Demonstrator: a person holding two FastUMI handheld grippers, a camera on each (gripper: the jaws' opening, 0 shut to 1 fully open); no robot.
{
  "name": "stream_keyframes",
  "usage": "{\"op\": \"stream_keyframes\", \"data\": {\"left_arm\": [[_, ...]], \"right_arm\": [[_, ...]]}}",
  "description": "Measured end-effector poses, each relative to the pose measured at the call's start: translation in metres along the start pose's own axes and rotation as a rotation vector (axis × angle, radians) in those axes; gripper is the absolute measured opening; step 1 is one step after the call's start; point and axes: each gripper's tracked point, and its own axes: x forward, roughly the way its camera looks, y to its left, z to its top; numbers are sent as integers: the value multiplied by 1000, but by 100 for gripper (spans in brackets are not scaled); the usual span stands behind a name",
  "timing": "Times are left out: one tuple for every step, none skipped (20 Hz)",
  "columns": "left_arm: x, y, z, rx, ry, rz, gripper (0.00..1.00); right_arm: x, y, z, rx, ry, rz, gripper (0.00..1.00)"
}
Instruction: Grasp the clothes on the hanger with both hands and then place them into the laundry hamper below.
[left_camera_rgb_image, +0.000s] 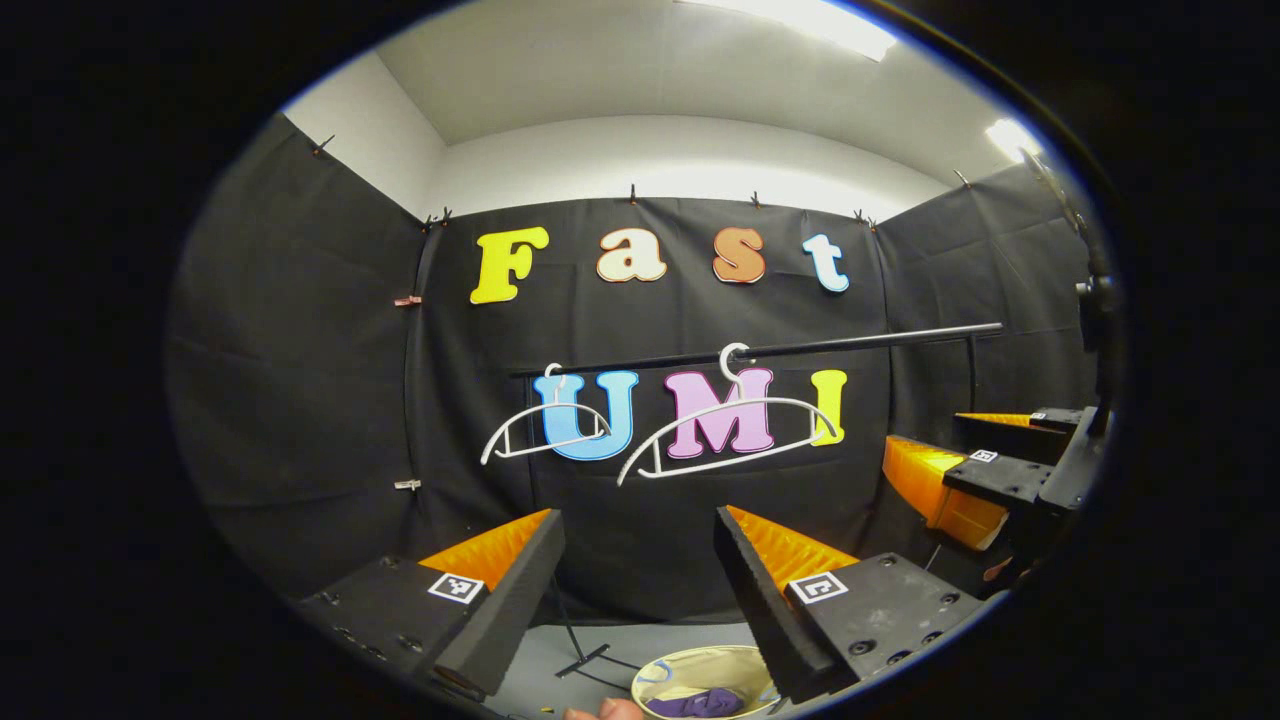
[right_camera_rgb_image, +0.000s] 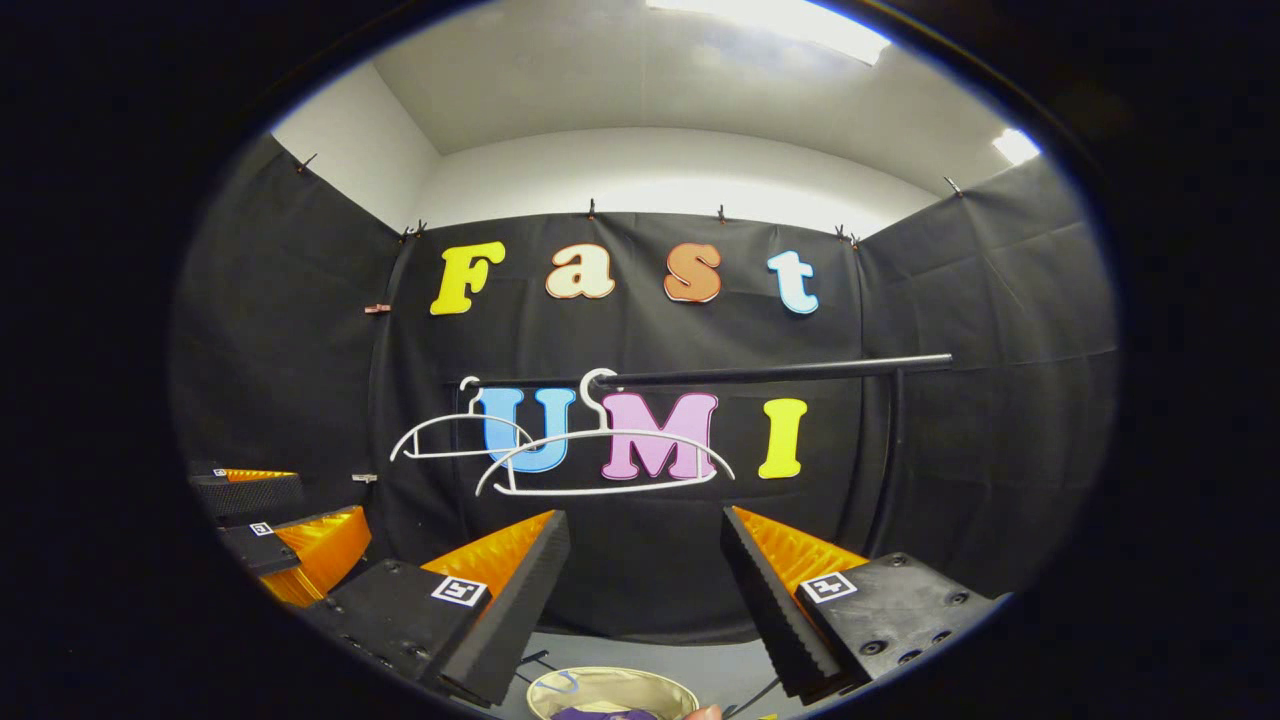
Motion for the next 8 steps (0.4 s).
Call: {"op": "stream_keyframes", "data": {"left_arm": [[-1,1,0,0,1,2,95],[-1,1,1,2,2,4,95],[-2,3,0,4,2,9,92],[-3,5,1,6,2,13,95],[-4,6,1,7,3,17,95],[-5,9,1,4,6,20,95],[-6,10,-1,2,8,24,95],[-7,12,-1,2,10,27,95]], "right_arm": [[2,-1,0,-6,-3,-4,97],[4,-2,0,-6,-5,-2,97],[6,1,-1,-3,-3,3,97],[8,3,-1,0,-2,6,97],[11,4,-2,-1,-3,7,97],[15,5,-2,-6,-4,8,97],[16,6,-2,-11,-4,10,98],[16,7,-3,-13,-3,15,98]]}}
